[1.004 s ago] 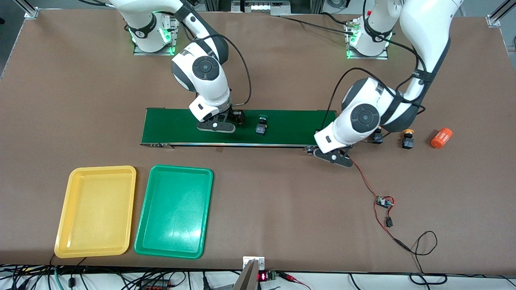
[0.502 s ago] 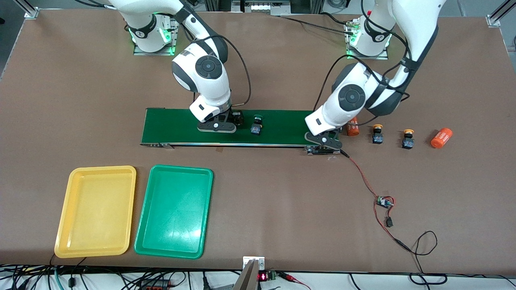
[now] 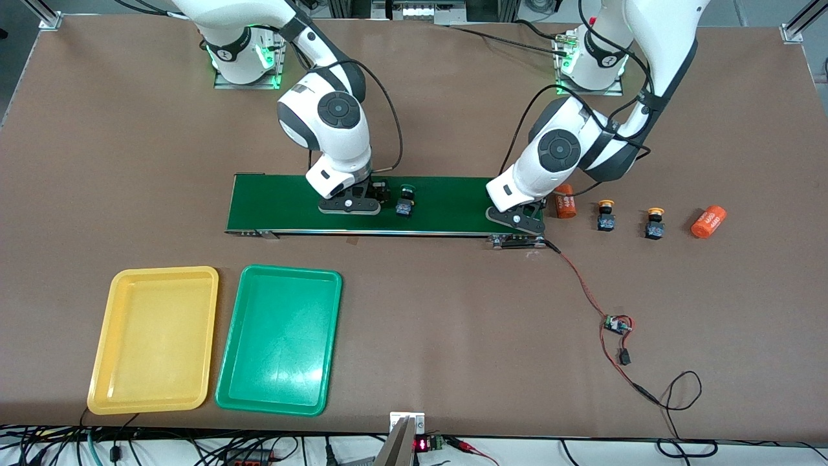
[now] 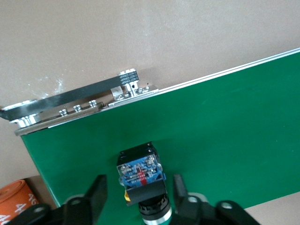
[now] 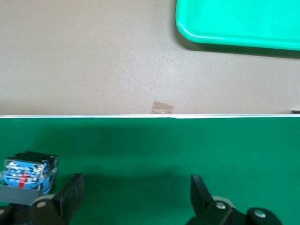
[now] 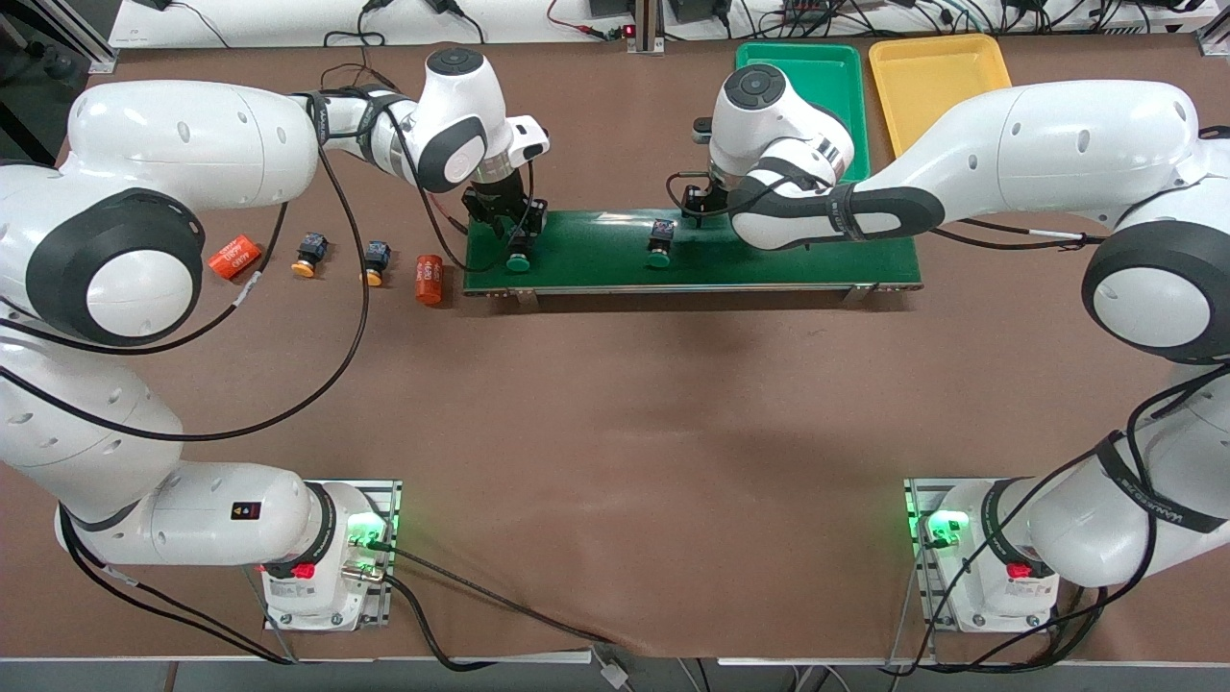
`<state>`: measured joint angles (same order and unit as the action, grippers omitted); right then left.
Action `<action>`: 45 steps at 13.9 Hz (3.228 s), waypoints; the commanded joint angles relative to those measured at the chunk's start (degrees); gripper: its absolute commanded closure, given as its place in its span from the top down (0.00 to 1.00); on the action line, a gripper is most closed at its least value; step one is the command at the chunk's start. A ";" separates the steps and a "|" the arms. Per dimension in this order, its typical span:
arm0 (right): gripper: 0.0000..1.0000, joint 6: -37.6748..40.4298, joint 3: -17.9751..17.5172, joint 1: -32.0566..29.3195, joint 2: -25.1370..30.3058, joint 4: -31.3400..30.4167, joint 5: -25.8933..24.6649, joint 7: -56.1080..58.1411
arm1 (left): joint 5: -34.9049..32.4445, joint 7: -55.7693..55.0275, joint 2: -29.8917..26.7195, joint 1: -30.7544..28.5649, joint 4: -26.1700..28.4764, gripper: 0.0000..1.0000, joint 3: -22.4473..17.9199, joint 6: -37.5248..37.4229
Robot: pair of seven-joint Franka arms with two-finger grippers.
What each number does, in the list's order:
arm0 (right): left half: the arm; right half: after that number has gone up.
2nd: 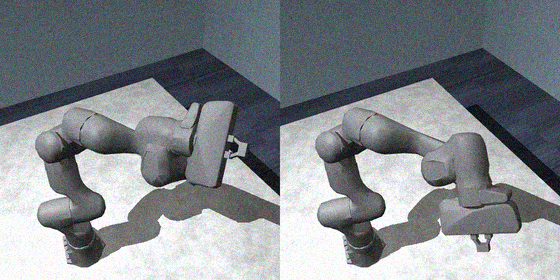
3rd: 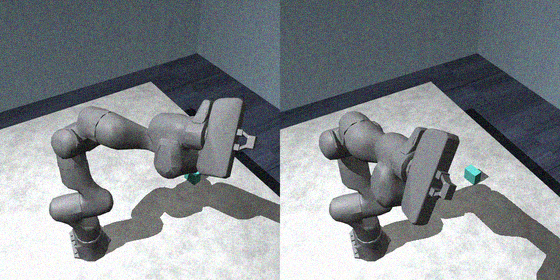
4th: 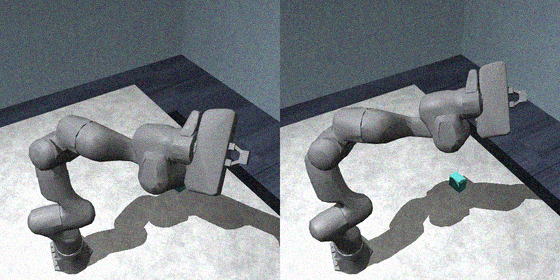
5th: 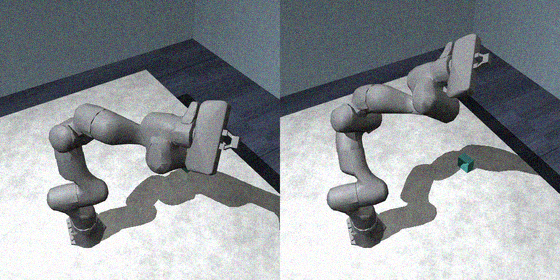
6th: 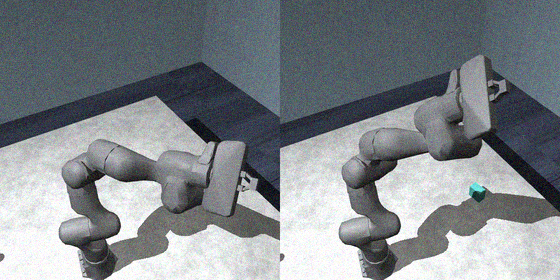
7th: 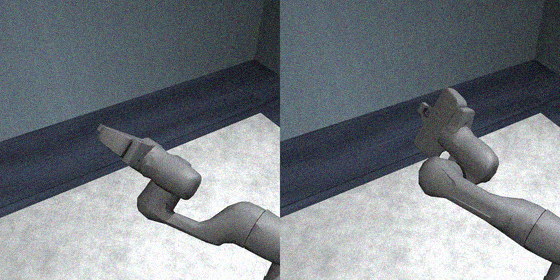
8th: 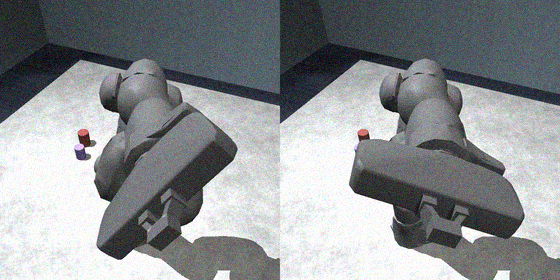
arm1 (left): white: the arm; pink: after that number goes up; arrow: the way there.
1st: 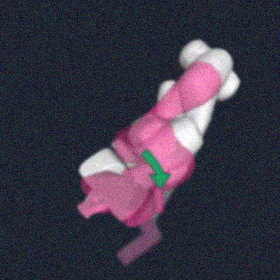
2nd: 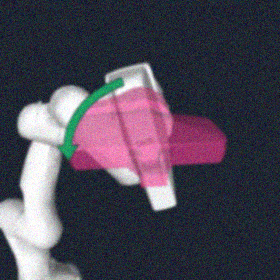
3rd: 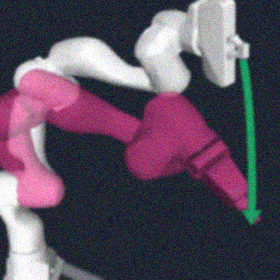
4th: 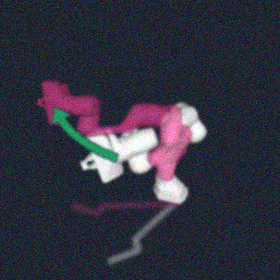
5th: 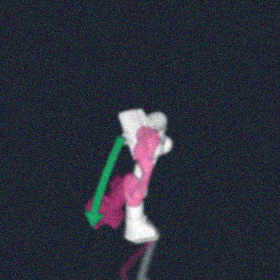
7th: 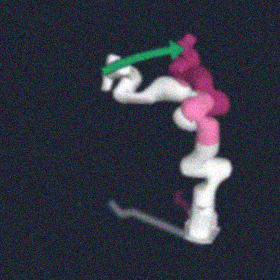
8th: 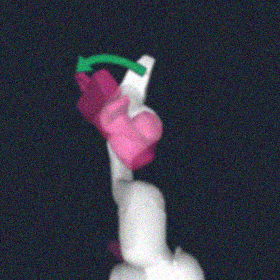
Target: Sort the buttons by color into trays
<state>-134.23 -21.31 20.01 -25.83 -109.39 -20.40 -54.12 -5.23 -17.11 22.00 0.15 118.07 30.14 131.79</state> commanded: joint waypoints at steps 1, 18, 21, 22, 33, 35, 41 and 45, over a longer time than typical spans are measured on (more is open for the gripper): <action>1.00 0.55 0.40 0.74 -0.53 1.63 -0.43 -0.81 | 3.63 0.32 -2.84 -0.32 0.58 1.00 0.27 -0.65; 1.00 0.99 0.40 3.90 -7.65 8.23 0.53 -1.25 | 4.08 9.29 -3.19 -19.75 5.32 1.00 -0.53 -6.11; 0.96 0.99 0.40 3.72 -7.92 8.23 0.62 -0.99 | 3.99 9.29 -3.11 -19.66 9.45 1.00 -0.53 -0.24; 0.87 0.99 0.40 3.64 -8.00 8.23 0.53 -0.90 | 3.99 9.29 -2.84 -19.66 10.42 1.00 -0.53 1.17; 0.21 14.14 1.19 3.02 -7.92 15.51 0.88 1.90 | 4.17 8.93 1.55 -19.75 14.28 1.00 -0.53 7.77; 0.21 18.55 3.90 2.85 -7.13 19.28 5.07 6.19 | 4.17 8.93 1.29 -19.75 14.82 0.98 -0.53 7.87; 0.21 20.59 14.54 -0.14 -7.39 27.29 12.92 21.67 | 4.17 8.23 0.41 -19.84 15.26 0.04 -0.35 5.76; 0.22 20.15 15.43 -4.44 -7.56 27.39 13.01 29.66 | 4.08 9.55 -2.04 -19.75 10.01 0.00 -0.17 0.70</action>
<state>-114.61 -5.77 17.10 -32.61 -83.53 -8.34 -28.45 -1.88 -9.30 22.95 -19.13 131.40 29.33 137.80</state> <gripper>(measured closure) 0.595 0.511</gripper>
